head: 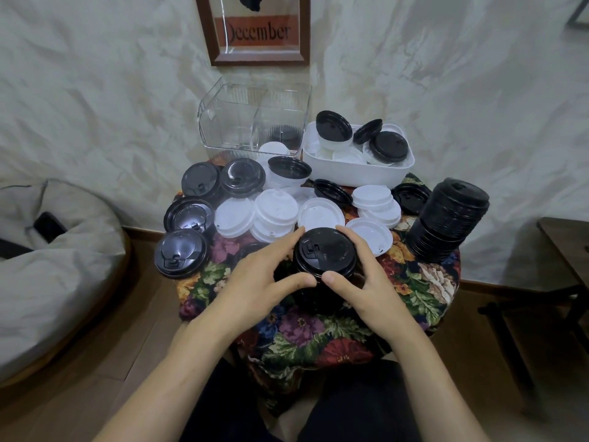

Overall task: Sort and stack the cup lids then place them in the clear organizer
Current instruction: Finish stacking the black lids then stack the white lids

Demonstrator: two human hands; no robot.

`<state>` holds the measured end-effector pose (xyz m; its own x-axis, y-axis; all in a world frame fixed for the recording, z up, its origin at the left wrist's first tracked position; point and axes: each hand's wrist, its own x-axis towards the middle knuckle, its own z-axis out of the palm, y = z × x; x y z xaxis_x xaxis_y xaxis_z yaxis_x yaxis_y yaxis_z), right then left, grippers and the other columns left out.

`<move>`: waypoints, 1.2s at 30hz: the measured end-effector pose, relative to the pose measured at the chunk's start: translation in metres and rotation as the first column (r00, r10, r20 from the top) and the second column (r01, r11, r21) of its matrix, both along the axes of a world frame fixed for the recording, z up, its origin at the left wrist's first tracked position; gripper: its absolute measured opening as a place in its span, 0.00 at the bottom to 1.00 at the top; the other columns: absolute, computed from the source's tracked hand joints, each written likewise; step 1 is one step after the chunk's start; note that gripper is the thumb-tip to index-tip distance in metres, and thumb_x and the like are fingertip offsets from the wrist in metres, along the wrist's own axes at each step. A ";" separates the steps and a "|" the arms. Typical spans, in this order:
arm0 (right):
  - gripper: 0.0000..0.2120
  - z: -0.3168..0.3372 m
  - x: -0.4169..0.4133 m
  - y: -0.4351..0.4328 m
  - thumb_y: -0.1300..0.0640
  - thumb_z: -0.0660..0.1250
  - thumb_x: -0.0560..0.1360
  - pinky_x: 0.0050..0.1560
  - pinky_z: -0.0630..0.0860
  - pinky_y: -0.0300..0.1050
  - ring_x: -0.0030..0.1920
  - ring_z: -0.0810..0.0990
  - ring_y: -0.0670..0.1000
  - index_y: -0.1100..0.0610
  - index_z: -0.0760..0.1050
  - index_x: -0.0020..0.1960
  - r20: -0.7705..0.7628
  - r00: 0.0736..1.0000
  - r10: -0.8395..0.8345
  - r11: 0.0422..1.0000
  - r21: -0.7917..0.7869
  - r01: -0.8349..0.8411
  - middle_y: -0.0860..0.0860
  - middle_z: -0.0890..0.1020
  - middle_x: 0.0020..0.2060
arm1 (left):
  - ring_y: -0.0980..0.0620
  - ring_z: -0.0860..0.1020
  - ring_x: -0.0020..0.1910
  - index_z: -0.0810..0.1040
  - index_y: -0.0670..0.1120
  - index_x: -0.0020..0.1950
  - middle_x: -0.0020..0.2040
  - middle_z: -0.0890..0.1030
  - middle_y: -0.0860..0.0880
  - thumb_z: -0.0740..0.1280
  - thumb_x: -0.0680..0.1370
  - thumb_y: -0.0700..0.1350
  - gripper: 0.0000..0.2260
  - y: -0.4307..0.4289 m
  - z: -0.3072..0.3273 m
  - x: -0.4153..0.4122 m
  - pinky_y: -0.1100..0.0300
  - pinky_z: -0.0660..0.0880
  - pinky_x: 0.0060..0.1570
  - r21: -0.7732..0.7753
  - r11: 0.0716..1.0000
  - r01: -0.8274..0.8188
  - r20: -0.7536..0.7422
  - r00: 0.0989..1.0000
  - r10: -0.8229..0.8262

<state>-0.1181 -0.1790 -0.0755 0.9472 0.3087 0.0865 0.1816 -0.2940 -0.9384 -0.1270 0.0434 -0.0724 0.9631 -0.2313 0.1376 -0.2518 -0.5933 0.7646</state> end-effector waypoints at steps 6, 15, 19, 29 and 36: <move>0.33 -0.003 0.001 0.000 0.44 0.75 0.74 0.70 0.69 0.41 0.69 0.73 0.34 0.33 0.64 0.74 -0.018 1.000 -0.015 1.000 0.024 0.015 0.27 0.75 0.66 | 0.56 0.59 0.81 0.67 0.51 0.81 0.78 0.69 0.57 0.58 0.80 0.70 0.35 0.017 -0.025 -0.004 0.54 0.59 0.79 0.245 0.928 -0.282 0.181 0.953 0.242; 0.35 -0.006 -0.001 -0.001 0.40 0.74 0.73 0.68 0.68 0.38 0.70 0.72 0.34 0.33 0.63 0.76 -0.014 1.000 -0.018 0.999 0.031 0.019 0.28 0.74 0.67 | 0.46 0.55 0.83 0.67 0.52 0.81 0.84 0.58 0.47 0.69 0.81 0.58 0.30 0.017 -0.042 -0.014 0.49 0.56 0.80 0.282 0.877 -0.388 0.114 0.922 0.371; 0.35 -0.005 -0.001 0.000 0.38 0.74 0.72 0.70 0.68 0.40 0.70 0.71 0.33 0.32 0.63 0.75 -0.014 1.000 -0.017 0.999 0.033 0.018 0.27 0.74 0.67 | 0.48 0.68 0.75 0.74 0.51 0.76 0.77 0.71 0.52 0.72 0.77 0.60 0.29 0.014 -0.027 -0.011 0.49 0.65 0.74 0.161 0.882 -0.444 0.124 0.895 0.428; 0.34 -0.001 -0.002 0.000 0.42 0.75 0.75 0.75 0.70 0.53 0.72 0.73 0.39 0.35 0.65 0.77 0.014 1.000 -0.004 0.999 0.053 0.004 0.34 0.75 0.70 | 0.66 0.73 0.69 0.79 0.62 0.67 0.68 0.75 0.67 0.72 0.69 0.66 0.27 -0.017 0.028 0.001 0.59 0.70 0.71 -0.243 0.960 -0.138 0.109 0.980 0.168; 0.35 -0.004 -0.001 -0.002 0.47 0.77 0.76 0.74 0.70 0.48 0.72 0.73 0.40 0.42 0.65 0.79 0.004 1.000 -0.009 0.997 0.072 0.008 0.35 0.76 0.71 | 0.61 0.65 0.77 0.75 0.63 0.73 0.75 0.68 0.68 0.66 0.74 0.65 0.27 -0.024 0.022 0.002 0.48 0.65 0.77 -0.170 0.985 -0.022 0.015 1.000 0.025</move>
<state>-0.1189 -0.1813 -0.0793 0.9494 0.2933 0.1126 0.1836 -0.2270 -0.9564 -0.1248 0.0193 -0.0500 0.9652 -0.1800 0.1895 -0.2530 -0.4610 0.8506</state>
